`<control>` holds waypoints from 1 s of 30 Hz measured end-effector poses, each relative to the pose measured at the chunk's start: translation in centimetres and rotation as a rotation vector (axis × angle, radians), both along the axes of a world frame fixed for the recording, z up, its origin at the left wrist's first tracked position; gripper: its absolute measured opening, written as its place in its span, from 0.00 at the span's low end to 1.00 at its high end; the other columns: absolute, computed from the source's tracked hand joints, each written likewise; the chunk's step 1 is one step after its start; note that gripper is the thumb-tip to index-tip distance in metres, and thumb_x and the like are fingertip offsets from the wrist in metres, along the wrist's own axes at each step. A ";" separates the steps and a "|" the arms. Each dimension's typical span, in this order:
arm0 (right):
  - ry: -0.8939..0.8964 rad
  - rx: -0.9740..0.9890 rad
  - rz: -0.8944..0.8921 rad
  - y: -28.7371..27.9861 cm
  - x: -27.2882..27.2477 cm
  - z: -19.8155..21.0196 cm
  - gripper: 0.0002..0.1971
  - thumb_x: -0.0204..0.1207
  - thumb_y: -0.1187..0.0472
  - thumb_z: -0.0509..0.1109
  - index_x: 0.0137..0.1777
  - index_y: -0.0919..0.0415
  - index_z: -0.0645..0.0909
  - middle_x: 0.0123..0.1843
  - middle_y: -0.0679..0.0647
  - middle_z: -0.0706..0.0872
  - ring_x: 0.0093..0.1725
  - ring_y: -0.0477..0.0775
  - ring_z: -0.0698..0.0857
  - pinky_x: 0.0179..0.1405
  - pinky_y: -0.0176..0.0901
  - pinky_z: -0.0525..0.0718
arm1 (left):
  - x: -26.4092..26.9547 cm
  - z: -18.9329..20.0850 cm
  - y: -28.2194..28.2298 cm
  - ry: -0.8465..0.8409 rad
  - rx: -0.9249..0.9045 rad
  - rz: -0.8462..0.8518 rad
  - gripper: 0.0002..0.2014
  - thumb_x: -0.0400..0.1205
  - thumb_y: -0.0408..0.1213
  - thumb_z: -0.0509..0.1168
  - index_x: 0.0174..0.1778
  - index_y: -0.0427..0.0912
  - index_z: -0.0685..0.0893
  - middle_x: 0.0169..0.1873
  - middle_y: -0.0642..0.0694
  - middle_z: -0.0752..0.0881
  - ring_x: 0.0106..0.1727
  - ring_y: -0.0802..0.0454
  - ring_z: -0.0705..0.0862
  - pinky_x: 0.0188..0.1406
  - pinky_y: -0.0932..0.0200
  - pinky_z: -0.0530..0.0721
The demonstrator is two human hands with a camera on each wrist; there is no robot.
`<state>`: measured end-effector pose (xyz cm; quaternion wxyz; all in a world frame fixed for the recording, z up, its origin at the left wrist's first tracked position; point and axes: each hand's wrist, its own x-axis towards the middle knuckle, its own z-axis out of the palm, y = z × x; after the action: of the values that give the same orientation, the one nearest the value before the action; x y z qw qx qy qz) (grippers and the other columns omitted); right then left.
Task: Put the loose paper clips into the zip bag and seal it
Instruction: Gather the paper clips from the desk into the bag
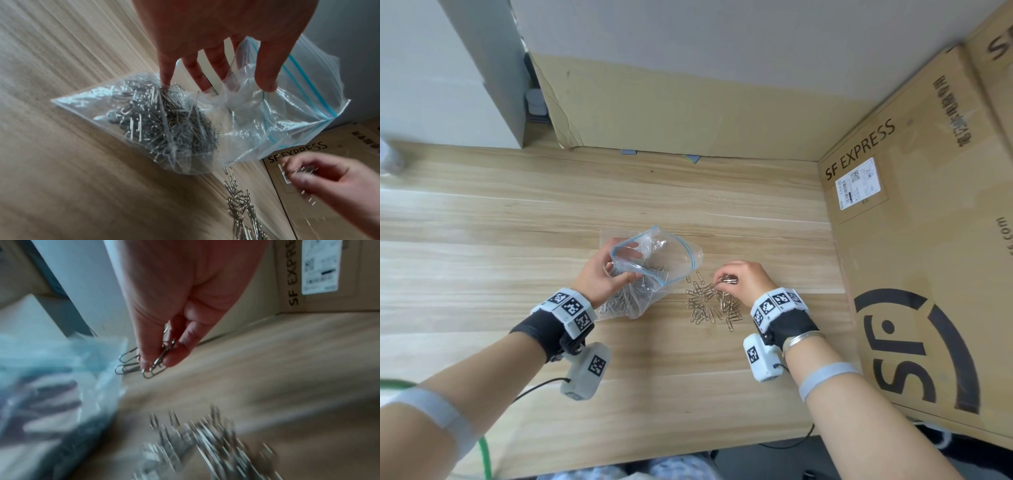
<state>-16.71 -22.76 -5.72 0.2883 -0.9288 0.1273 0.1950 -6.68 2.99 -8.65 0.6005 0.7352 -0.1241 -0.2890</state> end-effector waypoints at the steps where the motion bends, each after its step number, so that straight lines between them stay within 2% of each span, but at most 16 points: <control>1: -0.009 0.007 0.012 0.1 0.4 1.1 0.04 0.70 0.60 0.73 0.44 0.55 0.87 0.51 0.52 0.87 0.48 0.47 0.82 0.56 0.38 0.78 | 0.0 0.0 0.0 -0.006 0.003 -0.006 0.22 0.69 0.27 0.72 0.50 0.56 0.77 0.44 0.74 0.84 0.50 0.74 0.81 0.55 0.68 0.73; 4: -0.120 0.055 0.064 0.9 2.3 4.4 0.04 0.71 0.60 0.72 0.45 0.56 0.86 0.49 0.52 0.87 0.45 0.44 0.81 0.49 0.30 0.77 | 0.2 -0.1 0.0 -0.022 0.014 -0.025 0.25 0.68 0.28 0.73 0.52 0.61 0.76 0.45 0.71 0.85 0.51 0.71 0.81 0.54 0.67 0.74; 8: -0.249 0.098 0.202 3.8 5.4 6.2 0.03 0.69 0.63 0.75 0.42 0.57 0.87 0.46 0.51 0.88 0.44 0.45 0.83 0.53 0.37 0.81 | 0.3 -0.1 -0.1 -0.031 0.016 -0.032 0.26 0.67 0.29 0.74 0.51 0.64 0.77 0.46 0.70 0.85 0.51 0.71 0.81 0.53 0.66 0.75; 12: -0.181 0.105 0.314 7.0 7.1 5.9 0.05 0.69 0.63 0.74 0.44 0.58 0.87 0.49 0.53 0.86 0.47 0.51 0.83 0.55 0.48 0.80 | 0.3 -0.1 -0.1 -0.024 0.009 -0.022 0.26 0.67 0.28 0.74 0.53 0.60 0.75 0.45 0.71 0.85 0.50 0.71 0.81 0.56 0.64 0.75; 14: -0.097 0.122 0.324 7.6 7.2 5.6 0.07 0.68 0.62 0.75 0.47 0.56 0.87 0.52 0.51 0.85 0.46 0.49 0.82 0.55 0.46 0.79 | 0.2 0.0 -0.1 -0.013 0.004 -0.018 0.26 0.67 0.27 0.74 0.52 0.60 0.75 0.44 0.72 0.84 0.50 0.72 0.81 0.57 0.62 0.76; 18: -0.056 0.290 0.173 6.6 6.6 6.3 0.10 0.68 0.58 0.75 0.49 0.48 0.87 0.54 0.44 0.88 0.51 0.43 0.84 0.57 0.36 0.79 | 0.2 0.0 0.0 0.011 -0.017 -0.002 0.25 0.66 0.31 0.75 0.52 0.59 0.76 0.44 0.73 0.84 0.50 0.73 0.81 0.57 0.65 0.74; 20: -0.088 0.315 0.030 5.3 6.1 6.7 0.07 0.72 0.59 0.72 0.48 0.51 0.87 0.49 0.41 0.88 0.47 0.38 0.84 0.53 0.29 0.79 | 0.2 0.0 0.0 0.016 -0.015 0.004 0.25 0.67 0.30 0.75 0.52 0.59 0.76 0.44 0.73 0.84 0.51 0.74 0.80 0.57 0.65 0.74; 22: -0.160 0.292 -0.121 3.8 5.7 6.2 0.06 0.74 0.60 0.69 0.48 0.54 0.86 0.42 0.39 0.86 0.40 0.36 0.83 0.45 0.29 0.81 | 0.2 0.0 0.0 0.011 -0.009 0.004 0.24 0.69 0.28 0.73 0.52 0.59 0.76 0.44 0.71 0.85 0.51 0.75 0.80 0.56 0.66 0.73; 24: -0.169 0.233 -0.227 2.6 5.1 5.0 0.07 0.76 0.61 0.67 0.50 0.55 0.84 0.41 0.42 0.85 0.39 0.40 0.82 0.44 0.34 0.81 | 0.2 0.0 0.0 0.009 -0.008 0.001 0.25 0.69 0.27 0.73 0.53 0.59 0.76 0.45 0.65 0.85 0.52 0.75 0.80 0.57 0.65 0.73; 26: -0.048 0.127 -0.150 2.1 4.3 3.3 0.10 0.77 0.61 0.65 0.56 0.55 0.82 0.53 0.48 0.86 0.48 0.45 0.83 0.55 0.40 0.80 | 0.1 0.0 0.0 0.006 0.000 -0.006 0.25 0.69 0.27 0.72 0.53 0.58 0.76 0.45 0.68 0.85 0.52 0.76 0.80 0.56 0.68 0.72; 28: 0.108 0.030 0.029 2.3 3.4 1.1 0.15 0.78 0.59 0.64 0.64 0.56 0.79 0.67 0.52 0.79 0.64 0.50 0.78 0.68 0.43 0.71 | 0.1 -0.1 0.0 0.006 0.004 -0.010 0.24 0.69 0.26 0.72 0.53 0.57 0.75 0.44 0.75 0.84 0.51 0.76 0.79 0.55 0.70 0.72; 30: 0.147 -0.013 0.129 2.8 2.8 -0.7 0.18 0.77 0.58 0.65 0.67 0.54 0.77 0.73 0.51 0.73 0.72 0.53 0.70 0.75 0.46 0.61 | 0.1 -0.1 0.0 0.011 0.006 -0.010 0.24 0.69 0.27 0.72 0.53 0.57 0.75 0.44 0.76 0.83 0.51 0.76 0.80 0.56 0.69 0.72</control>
<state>-13.96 -19.99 -6.46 0.2588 -0.9201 0.0894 0.2799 -6.54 3.02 -8.75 0.5976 0.7346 -0.1237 -0.2965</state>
